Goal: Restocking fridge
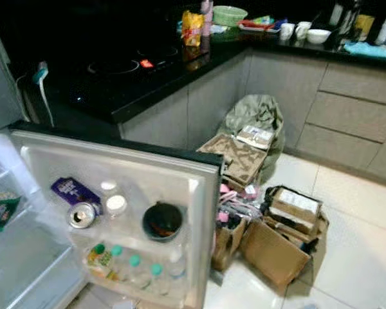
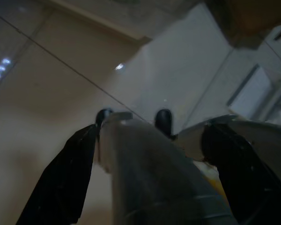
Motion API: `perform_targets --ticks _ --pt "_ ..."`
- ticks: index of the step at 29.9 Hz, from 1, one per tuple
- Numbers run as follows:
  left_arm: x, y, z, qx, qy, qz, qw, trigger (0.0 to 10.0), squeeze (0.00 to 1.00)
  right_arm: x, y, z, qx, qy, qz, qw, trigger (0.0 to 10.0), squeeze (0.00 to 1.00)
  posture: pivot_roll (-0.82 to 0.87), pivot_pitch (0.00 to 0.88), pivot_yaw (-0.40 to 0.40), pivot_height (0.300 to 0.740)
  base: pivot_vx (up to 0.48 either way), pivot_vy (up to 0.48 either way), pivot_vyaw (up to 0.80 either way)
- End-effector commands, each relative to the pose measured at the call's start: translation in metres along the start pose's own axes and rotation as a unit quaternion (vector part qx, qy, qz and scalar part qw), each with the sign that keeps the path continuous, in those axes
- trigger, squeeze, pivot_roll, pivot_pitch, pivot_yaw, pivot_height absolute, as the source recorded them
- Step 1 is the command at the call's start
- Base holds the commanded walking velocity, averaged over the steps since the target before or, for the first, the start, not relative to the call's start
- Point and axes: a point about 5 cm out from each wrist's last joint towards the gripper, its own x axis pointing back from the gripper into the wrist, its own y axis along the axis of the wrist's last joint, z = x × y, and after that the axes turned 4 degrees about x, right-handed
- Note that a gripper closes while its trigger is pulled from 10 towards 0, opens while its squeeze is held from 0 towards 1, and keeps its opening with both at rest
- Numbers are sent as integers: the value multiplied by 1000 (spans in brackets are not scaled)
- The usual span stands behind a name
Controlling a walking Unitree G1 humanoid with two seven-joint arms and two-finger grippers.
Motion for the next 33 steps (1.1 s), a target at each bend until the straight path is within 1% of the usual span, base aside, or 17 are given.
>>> perform_targets --ticks 1,4,9,25,27,30,33 --pt "3 -19 -1 8 4 35 999 10000 0 0 3 1 5 6 -7 1000 10000 0 -77 0 -48 740 0 0 719" --pt "4 -18 1 6 5 33 999 10000 0 -1 1 6 16 23 -3 1000 10000 0 -73 0 -44 740 0 0 723" --pt "3 -15 1 3 3 31 1000 10000 0 -1 0 7 16 28 -3 999 10000 0 -73 0 -44 740 0 0 724" --pt "2 -16 -1 -4 -2 34 999 10000 0 -1 -2 8 12 34 -4 999 10000 0 -80 0 -42 740 0 0 719" --pt "3 -17 -1 -7 -3 35 999 10000 0 0 -1 6 4 25 -8 1000 10000 0 -79 0 -43 740 0 0 719" --pt "3 -18 -2 -12 -7 39 999 10000 0 0 -1 4 -12 13 -12 1000 10000 0 -81 0 -42 740 0 -354 0" --pt "3 -19 -2 -18 -11 45 999 10000 0 0 -2 2 -10 3 -3 1000 10000 0 -81 0 -42 740 0 -456 0"
